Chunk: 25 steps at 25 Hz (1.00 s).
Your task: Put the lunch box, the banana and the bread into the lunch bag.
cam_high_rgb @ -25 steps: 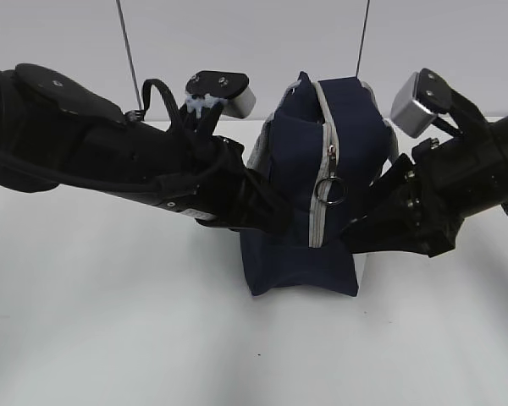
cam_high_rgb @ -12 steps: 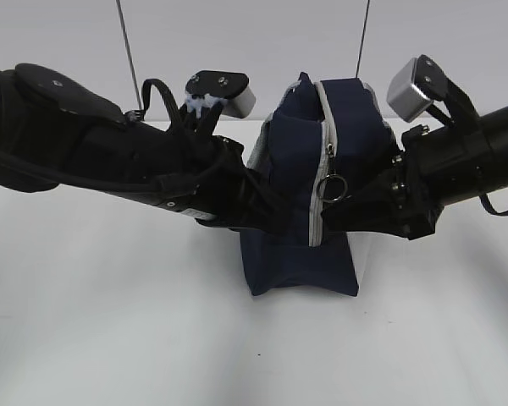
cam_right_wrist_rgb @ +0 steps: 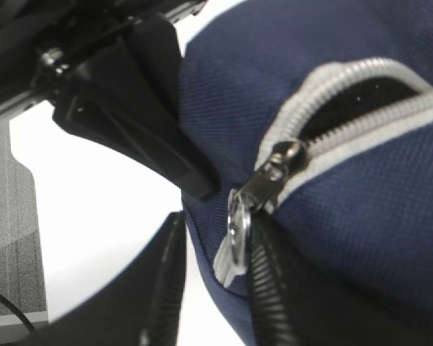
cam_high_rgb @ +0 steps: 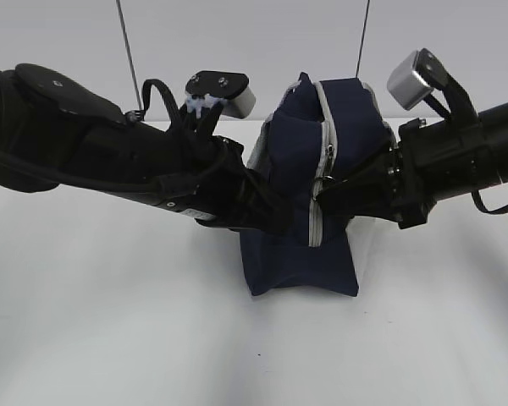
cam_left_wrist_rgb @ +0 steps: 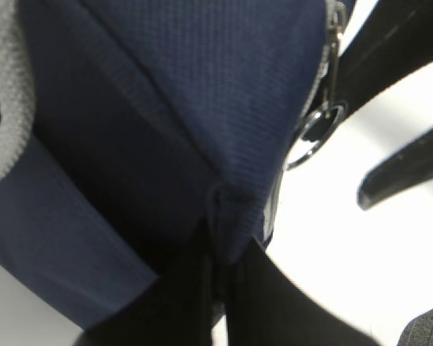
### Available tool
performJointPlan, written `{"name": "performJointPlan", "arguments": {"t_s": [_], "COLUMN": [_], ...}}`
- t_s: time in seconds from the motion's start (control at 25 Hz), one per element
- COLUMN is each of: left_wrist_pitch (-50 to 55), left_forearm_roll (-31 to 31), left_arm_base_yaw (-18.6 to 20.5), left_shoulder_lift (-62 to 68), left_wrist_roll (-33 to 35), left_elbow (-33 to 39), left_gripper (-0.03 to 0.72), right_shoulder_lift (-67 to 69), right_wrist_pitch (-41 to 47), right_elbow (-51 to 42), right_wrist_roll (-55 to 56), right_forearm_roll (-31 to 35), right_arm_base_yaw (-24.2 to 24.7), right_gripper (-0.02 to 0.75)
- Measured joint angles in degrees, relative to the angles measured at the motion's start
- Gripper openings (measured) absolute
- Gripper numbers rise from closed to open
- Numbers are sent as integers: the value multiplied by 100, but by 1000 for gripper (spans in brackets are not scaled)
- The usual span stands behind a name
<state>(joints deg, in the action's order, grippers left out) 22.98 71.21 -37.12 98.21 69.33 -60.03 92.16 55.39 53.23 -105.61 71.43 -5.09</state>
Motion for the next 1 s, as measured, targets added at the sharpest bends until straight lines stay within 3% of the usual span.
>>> {"name": "performJointPlan", "arguments": {"t_s": [0.32,0.52,1.0], "left_wrist_pitch": [0,5,5], "left_forearm_roll": [0,-6,-6], "left_arm_base_yaw": [0,0,0], "left_shoulder_lift": [0,0,0], "left_wrist_roll": [0,0,0], "left_elbow": [2,2,2], "left_gripper": [7,7,7], "right_shoulder_lift": [135,107,-394], "right_wrist_pitch": [-39,-52,355], "right_elbow": [0,12,965], "right_wrist_roll": [-13,424,2996], "right_forearm_roll": [68,-154,-2117], "right_arm_base_yaw": [0,0,0], "right_gripper": [-6,-16,-16]}}
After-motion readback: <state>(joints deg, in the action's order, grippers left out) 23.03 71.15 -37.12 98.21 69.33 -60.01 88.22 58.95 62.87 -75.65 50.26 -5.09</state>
